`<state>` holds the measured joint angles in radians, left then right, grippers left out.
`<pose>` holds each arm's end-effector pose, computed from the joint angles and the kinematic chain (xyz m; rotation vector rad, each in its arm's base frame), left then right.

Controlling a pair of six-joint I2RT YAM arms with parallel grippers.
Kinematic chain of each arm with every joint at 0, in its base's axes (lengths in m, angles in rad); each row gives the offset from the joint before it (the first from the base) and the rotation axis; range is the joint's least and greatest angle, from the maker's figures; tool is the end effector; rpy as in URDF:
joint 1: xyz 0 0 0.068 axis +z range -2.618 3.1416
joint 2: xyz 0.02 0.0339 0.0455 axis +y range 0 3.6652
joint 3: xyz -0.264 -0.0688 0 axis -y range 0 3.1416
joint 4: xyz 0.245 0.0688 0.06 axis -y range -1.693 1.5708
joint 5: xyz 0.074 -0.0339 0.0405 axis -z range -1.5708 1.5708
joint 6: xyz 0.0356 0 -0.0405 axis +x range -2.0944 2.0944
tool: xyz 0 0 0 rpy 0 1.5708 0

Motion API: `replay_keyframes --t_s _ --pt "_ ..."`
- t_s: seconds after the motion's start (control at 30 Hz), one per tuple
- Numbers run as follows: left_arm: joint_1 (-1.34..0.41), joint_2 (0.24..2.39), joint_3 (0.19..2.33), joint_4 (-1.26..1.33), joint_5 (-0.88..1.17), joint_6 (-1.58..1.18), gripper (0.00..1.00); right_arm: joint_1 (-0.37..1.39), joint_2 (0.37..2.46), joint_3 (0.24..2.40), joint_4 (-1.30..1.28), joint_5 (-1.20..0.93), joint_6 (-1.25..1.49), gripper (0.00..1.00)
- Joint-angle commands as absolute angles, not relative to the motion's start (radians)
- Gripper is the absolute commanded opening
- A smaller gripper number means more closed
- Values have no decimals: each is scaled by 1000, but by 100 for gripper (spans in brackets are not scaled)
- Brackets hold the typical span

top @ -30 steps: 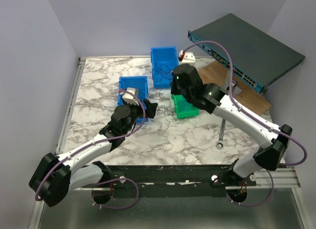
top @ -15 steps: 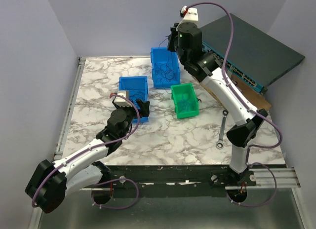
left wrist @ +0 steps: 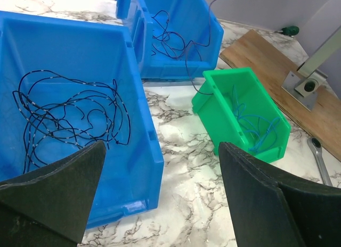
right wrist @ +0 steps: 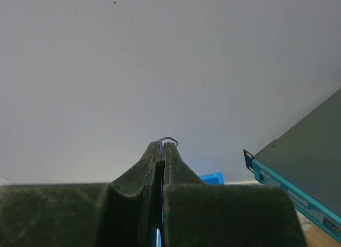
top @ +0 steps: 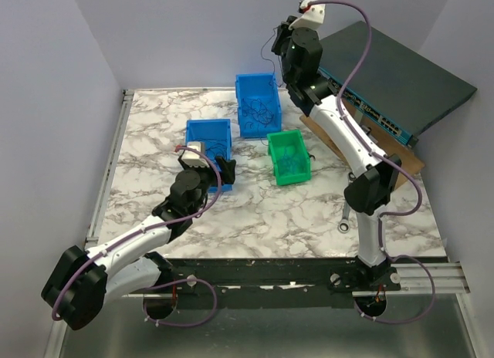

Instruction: Untangle the cables

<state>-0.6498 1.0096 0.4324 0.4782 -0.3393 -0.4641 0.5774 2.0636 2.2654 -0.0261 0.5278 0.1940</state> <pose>0.1860 -0.1265 0.2430 -0.1034 1.6915 -0.5581 0.4087 0.2448 0.4723 0.1708 1.4143 0.2692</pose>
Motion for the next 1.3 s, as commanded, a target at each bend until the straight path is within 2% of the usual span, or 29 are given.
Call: replay_keyframes --t_s 0.0,0.5,0.73,0.9,0.93,1.0,1.03,1.23,1.27 --pt "-651 1020 448 506 -302 -449 89 569 2131 2224 121 474 201 1" --pt "-651 1019 451 499 -289 -445 89 553 2328 2008 214 498 243 1" --pt "-651 1026 453 502 -281 -445 89 549 2502 2161 -58 402 292 1" --pt "-651 1028 458 499 -277 -442 89 548 2546 2194 -166 380 340 2" --pt "-651 1029 457 498 -277 -442 89 548 2548 2208 -181 373 345 8" --pt "-652 1030 457 499 -275 -440 89 547 2537 2241 -212 348 344 32" --pt "-651 1031 457 499 -274 -440 89 548 2525 2253 -223 333 344 39" --pt "-651 1030 458 499 -270 -439 89 547 2391 2252 -283 275 339 57" --pt "-651 1028 460 495 -268 -439 89 548 2373 2245 -301 263 343 63"
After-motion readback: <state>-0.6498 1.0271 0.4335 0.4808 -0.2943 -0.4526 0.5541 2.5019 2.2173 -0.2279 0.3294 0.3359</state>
